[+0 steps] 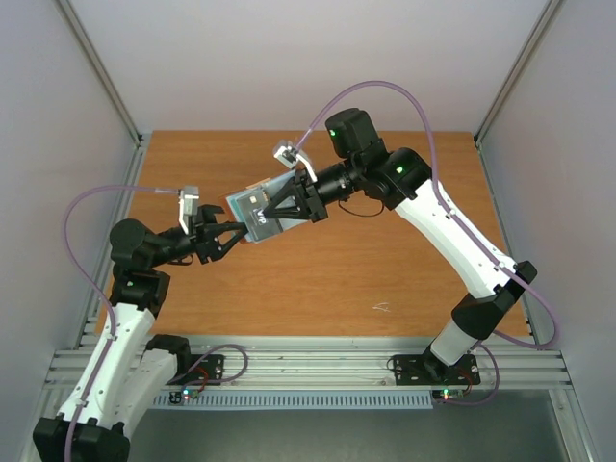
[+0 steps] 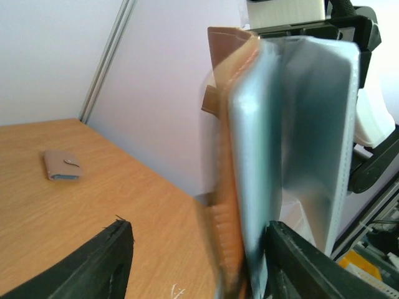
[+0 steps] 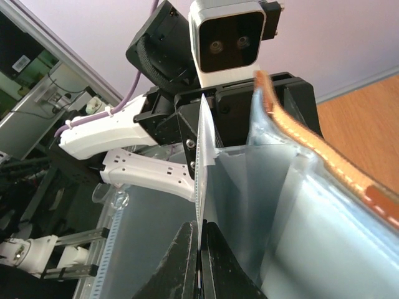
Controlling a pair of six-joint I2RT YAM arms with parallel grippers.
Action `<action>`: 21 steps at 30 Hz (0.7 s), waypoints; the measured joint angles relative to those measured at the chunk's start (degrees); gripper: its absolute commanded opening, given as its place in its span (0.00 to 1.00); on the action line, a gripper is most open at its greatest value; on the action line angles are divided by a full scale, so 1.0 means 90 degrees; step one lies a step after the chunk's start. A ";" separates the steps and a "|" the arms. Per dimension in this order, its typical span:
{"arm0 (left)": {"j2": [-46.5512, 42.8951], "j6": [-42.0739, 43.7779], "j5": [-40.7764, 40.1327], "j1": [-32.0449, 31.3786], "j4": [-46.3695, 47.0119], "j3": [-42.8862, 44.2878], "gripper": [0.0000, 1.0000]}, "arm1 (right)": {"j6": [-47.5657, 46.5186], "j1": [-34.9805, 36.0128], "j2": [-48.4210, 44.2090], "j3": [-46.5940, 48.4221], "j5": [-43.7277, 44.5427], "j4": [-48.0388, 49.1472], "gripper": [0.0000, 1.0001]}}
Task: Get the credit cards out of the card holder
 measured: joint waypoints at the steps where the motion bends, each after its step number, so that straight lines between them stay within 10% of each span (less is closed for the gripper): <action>1: 0.0000 -0.0015 0.0022 -0.0012 -0.0005 0.0000 0.46 | 0.0012 0.0000 0.0005 0.0000 0.0000 0.0007 0.01; 7: 0.0007 0.0134 0.0199 -0.0070 0.0073 0.0002 0.03 | 0.0056 0.0000 0.0041 -0.0083 0.0036 0.0034 0.12; 15: 0.0002 0.0457 -0.0209 -0.0056 -0.0818 0.0087 0.00 | 0.0170 -0.0075 0.0015 -0.0503 0.0896 0.0163 0.61; 21: 0.0049 0.3269 -0.2905 -0.0056 -0.3898 0.0872 0.00 | 0.0464 -0.0510 -0.0274 -0.1025 0.2703 0.0051 0.75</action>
